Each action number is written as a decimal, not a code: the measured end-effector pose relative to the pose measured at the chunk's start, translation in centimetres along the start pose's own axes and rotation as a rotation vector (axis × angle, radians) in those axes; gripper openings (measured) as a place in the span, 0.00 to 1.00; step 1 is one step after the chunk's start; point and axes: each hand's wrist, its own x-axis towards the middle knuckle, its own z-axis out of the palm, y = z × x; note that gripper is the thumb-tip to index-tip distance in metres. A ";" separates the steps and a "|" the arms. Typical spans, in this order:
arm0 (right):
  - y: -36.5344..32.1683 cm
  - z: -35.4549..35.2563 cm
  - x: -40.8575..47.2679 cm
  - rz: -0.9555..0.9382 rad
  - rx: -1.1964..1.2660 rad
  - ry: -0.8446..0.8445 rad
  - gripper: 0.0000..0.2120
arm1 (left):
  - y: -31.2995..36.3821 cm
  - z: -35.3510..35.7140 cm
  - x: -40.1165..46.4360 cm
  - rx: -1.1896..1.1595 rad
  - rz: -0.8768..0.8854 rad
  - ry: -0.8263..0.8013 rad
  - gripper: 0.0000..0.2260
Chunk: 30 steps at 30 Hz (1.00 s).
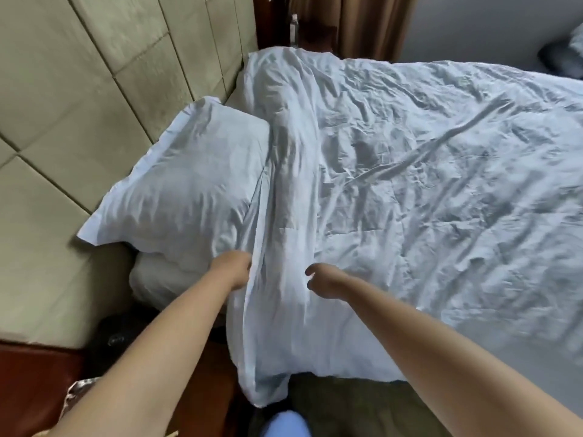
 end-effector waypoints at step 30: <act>-1.9 -4.0 17.5 0.348 0.868 -0.112 0.55 | 6.8 0.2 12.2 -0.773 0.025 -0.353 0.26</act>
